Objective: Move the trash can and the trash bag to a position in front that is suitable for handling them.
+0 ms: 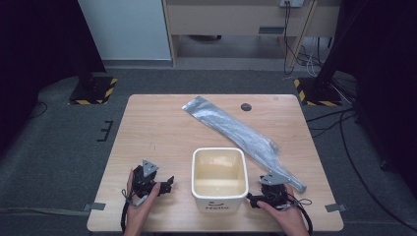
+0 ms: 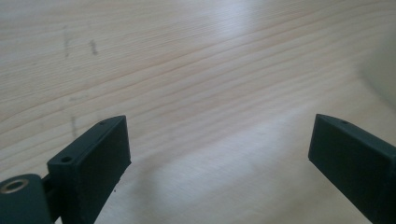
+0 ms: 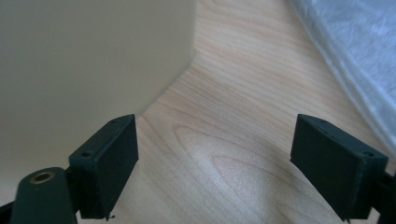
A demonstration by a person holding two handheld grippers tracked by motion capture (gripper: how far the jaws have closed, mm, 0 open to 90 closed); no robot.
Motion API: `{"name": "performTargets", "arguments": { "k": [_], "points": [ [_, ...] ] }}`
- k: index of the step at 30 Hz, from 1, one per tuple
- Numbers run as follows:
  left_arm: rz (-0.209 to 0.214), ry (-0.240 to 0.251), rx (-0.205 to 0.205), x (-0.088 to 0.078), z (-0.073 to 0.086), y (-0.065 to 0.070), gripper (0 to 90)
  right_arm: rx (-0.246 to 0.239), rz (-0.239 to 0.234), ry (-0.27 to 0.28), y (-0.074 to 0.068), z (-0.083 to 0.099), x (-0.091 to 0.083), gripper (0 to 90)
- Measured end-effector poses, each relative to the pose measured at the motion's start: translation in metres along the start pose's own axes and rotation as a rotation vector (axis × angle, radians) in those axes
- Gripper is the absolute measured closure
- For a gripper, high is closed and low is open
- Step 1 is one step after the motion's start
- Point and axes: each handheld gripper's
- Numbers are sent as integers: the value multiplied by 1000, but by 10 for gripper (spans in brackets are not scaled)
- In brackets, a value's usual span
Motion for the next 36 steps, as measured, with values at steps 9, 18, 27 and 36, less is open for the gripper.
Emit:
{"name": "performTargets", "arguments": {
  "k": [9, 18, 27, 36],
  "points": [
    [118, 138, 100, -53, 14, 41, 54, -101, -66, 41, -24, 2, -25, 189],
    [246, 179, 245, -65, 12, 84, 46, -216, -185, 52, -56, 5, -31, 184],
    [293, 190, 253, -63, 7, 100, 228, -229, -199, 115, -60, -5, -19, 332],
    [250, 216, 235, -55, 0, 88, 285, -242, -182, 143, -56, -20, -13, 452]
  ]
}}
Point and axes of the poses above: each handheld gripper's, and its own axes: x roughly forward along the jaws, z roughly out of its underside, y roughly to its right, and after that the axes turned 12 degrees about -z, right-handed
